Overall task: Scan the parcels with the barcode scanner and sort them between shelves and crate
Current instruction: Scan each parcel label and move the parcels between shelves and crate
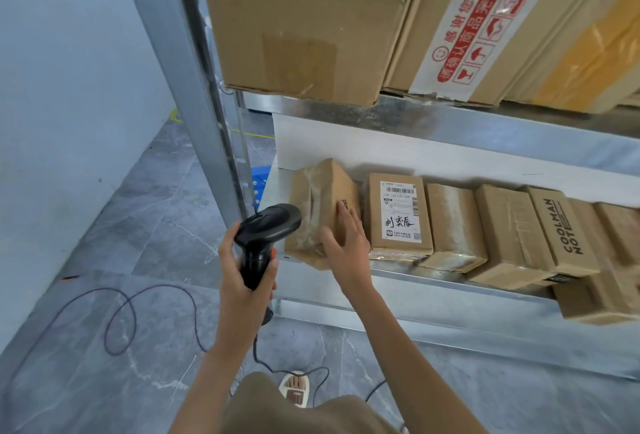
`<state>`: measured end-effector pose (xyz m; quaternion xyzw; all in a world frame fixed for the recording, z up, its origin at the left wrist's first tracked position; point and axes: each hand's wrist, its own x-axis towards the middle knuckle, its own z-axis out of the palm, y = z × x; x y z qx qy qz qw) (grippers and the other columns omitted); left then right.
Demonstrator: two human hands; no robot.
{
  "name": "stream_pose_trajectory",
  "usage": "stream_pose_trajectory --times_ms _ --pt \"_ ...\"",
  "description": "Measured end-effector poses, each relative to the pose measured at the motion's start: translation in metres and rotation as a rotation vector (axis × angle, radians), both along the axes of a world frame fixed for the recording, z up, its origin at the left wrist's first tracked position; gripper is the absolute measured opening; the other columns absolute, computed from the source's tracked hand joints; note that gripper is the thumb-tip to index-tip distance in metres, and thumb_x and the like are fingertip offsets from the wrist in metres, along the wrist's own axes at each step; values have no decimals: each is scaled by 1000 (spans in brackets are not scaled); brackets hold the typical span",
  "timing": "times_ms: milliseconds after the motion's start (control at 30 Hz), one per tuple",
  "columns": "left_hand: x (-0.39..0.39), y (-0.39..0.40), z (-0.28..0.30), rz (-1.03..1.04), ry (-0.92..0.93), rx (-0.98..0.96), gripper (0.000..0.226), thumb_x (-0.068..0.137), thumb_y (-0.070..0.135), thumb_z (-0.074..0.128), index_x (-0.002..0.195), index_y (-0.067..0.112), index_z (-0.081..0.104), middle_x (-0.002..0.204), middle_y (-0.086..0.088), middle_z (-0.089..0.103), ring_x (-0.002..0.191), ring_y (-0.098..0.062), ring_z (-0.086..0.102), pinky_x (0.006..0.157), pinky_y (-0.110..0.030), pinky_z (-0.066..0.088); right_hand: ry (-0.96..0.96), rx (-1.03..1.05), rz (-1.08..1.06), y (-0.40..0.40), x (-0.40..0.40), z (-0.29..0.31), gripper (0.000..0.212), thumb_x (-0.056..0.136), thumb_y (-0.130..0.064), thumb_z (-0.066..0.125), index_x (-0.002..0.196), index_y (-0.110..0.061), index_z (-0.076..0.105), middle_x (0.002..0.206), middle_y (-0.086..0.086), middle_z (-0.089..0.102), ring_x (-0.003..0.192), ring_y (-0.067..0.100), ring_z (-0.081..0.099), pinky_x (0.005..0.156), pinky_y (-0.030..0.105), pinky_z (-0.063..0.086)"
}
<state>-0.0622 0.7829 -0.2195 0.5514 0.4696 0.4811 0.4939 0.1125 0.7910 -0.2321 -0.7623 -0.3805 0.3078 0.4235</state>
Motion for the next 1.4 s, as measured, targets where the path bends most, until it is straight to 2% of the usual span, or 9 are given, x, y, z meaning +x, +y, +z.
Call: stream_pose_trajectory --times_ms 133,267,367,433,567,667,833,1033,1400 --pt "-2 -1 -1 3 9 -4 72 95 9 65 127 65 34 85 -5 69 57 -19 59 59 -29 52 -198 32 -14 -5 -3 1 62 96 -32 39 156 -34 24 166 3 17 139 32 41 111 54 38" --pt "-3 -2 -4 4 25 -33 69 95 9 66 134 55 34 88 -5 70 58 -19 59 61 -37 53 -568 -172 97 14 -3 14 60 104 -26 37 160 -27 13 168 9 -1 153 37 -1 124 52 6" --pt "-4 -3 -5 8 21 -51 68 95 8 66 139 49 33 91 -7 69 57 -19 58 61 -40 52 -678 -340 183 30 -8 20 68 103 -51 35 160 -29 5 167 13 -8 151 44 -4 120 56 8" --pt "-5 -3 -5 8 14 -53 69 95 6 65 139 48 33 90 -4 69 57 -19 57 62 -40 52 -671 -445 188 36 -7 17 78 97 -64 39 159 -33 4 166 16 -11 149 49 1 117 58 15" --pt "-8 -6 -1 12 25 -41 72 95 5 64 133 58 34 86 2 70 57 -16 59 62 -38 52 -624 -411 93 35 -1 15 76 93 -63 46 157 -38 15 167 11 1 140 46 23 112 53 26" --pt "-12 -7 9 0 15 -10 73 95 6 64 132 60 34 85 2 69 58 -17 59 61 -37 52 -456 -181 6 20 4 21 74 85 -59 53 153 -42 28 166 -3 15 137 38 28 113 53 27" --pt "-12 -14 32 -11 -55 40 76 94 6 66 123 70 36 81 -2 68 54 -18 58 54 -28 51 -110 312 -114 -30 2 33 78 76 -38 57 149 -52 33 160 -26 17 136 5 24 109 43 34" --pt "-5 -16 37 -70 -103 67 67 90 20 68 130 61 35 89 -8 69 53 -19 55 52 -28 49 -87 484 -211 -52 3 31 78 76 -35 53 152 -36 34 161 -22 19 143 -4 18 112 39 28" --pt "0 -21 42 -114 -67 111 67 87 22 63 133 60 30 83 -5 67 51 -19 54 51 -31 51 -167 516 -231 -68 9 24 77 79 -35 55 152 -41 31 161 -22 17 146 6 19 111 62 36"
